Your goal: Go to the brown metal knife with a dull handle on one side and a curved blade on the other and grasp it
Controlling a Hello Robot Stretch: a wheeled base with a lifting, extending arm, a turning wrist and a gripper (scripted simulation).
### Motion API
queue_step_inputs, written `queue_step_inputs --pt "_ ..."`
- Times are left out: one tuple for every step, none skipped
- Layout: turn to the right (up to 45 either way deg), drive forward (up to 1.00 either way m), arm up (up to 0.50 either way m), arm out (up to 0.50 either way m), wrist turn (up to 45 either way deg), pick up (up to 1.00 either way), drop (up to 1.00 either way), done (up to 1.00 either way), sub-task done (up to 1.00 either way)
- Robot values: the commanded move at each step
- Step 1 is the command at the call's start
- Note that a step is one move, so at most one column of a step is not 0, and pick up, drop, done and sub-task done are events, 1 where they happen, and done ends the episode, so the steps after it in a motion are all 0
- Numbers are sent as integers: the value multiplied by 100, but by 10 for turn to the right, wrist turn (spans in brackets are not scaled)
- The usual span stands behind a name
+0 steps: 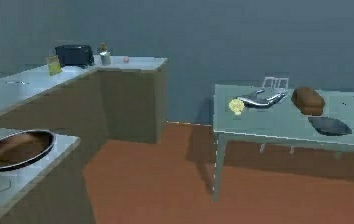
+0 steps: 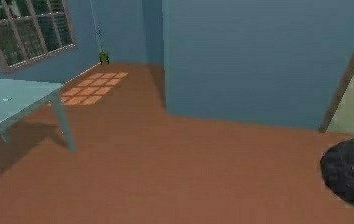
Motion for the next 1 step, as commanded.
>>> queue_step_inputs --pt "0 5 0 0 0 0 0 0 0"
